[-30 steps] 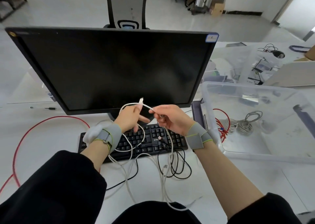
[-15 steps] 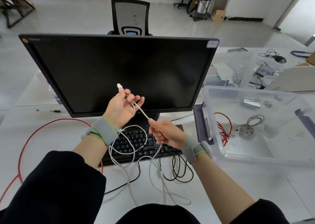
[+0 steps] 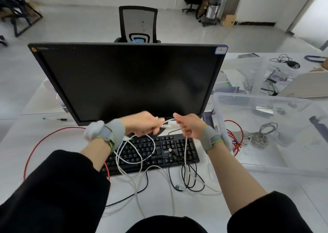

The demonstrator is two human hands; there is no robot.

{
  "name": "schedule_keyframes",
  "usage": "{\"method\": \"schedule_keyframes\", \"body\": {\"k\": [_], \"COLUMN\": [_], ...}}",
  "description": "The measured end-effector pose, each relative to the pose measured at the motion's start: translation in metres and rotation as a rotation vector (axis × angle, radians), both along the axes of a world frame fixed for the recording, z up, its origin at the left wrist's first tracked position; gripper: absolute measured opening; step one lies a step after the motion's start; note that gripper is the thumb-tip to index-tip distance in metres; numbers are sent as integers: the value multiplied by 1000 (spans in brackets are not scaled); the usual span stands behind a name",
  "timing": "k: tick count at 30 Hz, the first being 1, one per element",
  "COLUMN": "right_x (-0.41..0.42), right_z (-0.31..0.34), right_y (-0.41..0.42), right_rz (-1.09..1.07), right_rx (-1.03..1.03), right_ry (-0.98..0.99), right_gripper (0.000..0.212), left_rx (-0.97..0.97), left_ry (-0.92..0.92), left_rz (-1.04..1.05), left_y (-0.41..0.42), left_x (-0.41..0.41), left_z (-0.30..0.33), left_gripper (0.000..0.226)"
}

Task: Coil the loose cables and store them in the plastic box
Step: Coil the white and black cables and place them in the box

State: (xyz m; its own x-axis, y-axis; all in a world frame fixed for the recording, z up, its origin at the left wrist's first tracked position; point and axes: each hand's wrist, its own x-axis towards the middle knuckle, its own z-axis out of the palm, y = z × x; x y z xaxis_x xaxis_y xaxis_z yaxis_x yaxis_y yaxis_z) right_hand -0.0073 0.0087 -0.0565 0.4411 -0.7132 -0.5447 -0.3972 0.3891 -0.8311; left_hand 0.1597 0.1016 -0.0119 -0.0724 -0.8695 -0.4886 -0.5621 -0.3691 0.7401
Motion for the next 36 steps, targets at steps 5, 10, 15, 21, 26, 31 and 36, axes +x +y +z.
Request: {"method": "schedule_keyframes", "body": {"k": [5,10,15,21,26,31,36], "right_x": [-7,-6,14,23,0,1,7], "right_z": [26,33,17,-5,-19,-19,9], "right_y": [3,15,47,61,50,31,19], "right_rz": [175,277,382,474,533,391,31], "right_rx": [77,-63,-106,-407,-398,-317,101], "right_ry": [-129,-181,-158,212,385,449,-30], "right_gripper": [28,22,42,65,59,47,32], "left_rx": [40,-169,-159,-193,-185,-80,98], "left_ry": [-529,-121,634,1305,1223,954,-97], "left_rz": [-231,297,762,839,850,548,14], "left_y": [5,8,3,3,4,9,12], "left_x": [11,15,12,9,26,12,-12], "left_z": [-40,-46,-31,0,14,4,-24], "left_gripper": [46,41,39,39,36,42,54]}}
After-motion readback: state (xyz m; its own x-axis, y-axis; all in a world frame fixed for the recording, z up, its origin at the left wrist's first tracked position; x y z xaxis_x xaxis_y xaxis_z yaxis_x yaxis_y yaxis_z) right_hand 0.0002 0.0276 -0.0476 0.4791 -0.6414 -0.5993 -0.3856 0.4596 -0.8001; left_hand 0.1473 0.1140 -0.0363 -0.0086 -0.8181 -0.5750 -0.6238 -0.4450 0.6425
